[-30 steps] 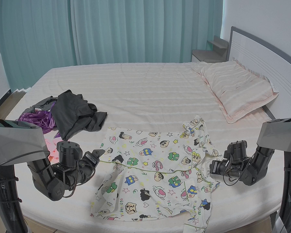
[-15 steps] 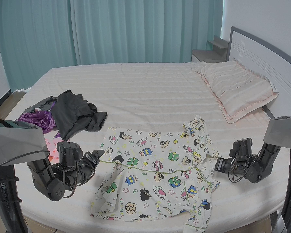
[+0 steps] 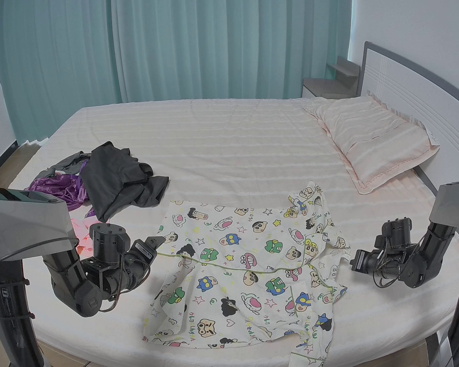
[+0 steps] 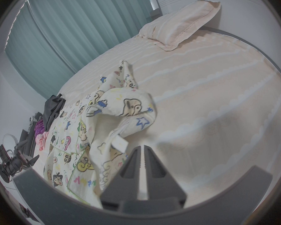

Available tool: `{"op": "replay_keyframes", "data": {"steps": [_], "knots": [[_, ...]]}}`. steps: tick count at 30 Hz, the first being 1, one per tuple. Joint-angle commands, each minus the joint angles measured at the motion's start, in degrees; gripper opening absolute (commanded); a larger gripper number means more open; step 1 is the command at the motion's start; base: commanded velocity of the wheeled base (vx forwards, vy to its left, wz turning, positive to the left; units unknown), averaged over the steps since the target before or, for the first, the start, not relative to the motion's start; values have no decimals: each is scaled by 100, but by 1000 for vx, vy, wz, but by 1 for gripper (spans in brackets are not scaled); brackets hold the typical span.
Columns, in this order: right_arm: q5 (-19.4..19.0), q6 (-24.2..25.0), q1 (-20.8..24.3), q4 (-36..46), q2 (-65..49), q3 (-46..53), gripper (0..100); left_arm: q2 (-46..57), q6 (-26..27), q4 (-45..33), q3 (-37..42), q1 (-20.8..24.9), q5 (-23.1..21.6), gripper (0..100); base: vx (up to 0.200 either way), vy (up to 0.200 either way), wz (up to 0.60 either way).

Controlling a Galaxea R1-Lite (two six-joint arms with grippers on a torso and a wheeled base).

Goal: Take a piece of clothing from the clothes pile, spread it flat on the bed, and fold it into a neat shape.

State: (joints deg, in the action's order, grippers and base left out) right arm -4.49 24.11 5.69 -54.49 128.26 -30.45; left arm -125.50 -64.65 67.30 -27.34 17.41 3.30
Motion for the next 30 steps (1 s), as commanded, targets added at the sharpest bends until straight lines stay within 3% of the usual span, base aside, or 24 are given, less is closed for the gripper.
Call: {"op": "replay_keyframes", "data": {"steps": [1, 9, 15, 21, 30], "knots": [[-8, 23, 222, -9, -2, -5, 100, -9, -4, 2, 1, -1, 4, 100, 0, 0, 0], [-26, 120, 723, -62, -2, -57, 100, -9, -4, 2, 1, -1, 4, 100, 0, 0, 0], [0, 463, 1118, -158, 6, -277, 100, -18, -4, 2, 10, -1, 12, 100, 0, 0, 0], [27, 867, 1329, -97, 77, -673, 100, -36, -4, 2, 1, -1, 21, 100, 0, 0, 0], [167, 990, 1672, -88, 200, -875, 100, -45, -4, 2, 1, -1, 30, 100, 0, 0, 0]]}}
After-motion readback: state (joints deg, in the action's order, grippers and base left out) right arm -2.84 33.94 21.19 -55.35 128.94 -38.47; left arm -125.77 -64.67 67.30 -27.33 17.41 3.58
